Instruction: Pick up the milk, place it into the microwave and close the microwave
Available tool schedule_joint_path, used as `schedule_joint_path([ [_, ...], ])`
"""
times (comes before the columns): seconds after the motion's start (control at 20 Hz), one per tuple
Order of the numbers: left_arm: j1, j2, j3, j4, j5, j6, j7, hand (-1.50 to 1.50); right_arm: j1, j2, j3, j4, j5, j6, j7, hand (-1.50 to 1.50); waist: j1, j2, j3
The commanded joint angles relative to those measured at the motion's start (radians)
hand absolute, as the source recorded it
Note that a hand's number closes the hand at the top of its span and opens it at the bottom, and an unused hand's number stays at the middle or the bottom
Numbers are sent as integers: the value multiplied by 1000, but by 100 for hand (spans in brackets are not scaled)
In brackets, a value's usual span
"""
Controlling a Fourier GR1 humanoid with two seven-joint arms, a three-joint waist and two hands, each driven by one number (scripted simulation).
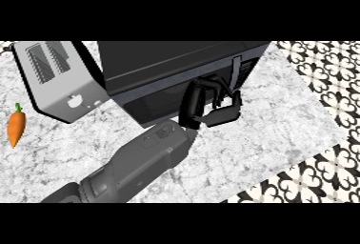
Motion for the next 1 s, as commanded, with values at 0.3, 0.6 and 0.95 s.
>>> schedule_joint_path([
  [0.3, -59, 0, 22, 86, 54, -21, -8, 150, -17, -38, -17, 7, -52, 14, 13, -150, -10, 11, -1],
  [0.6, -76, 0, -6, 83, 65, -37, -25, 150, -29, -61, -16, 5, -78, 26, 23, -150, -14, 13, -1],
  [0.95, -79, 0, -79, 174, 56, 30, 32, 150, -26, -85, 6, -4, -138, 70, 30, -150, -8, 5, 5],
])
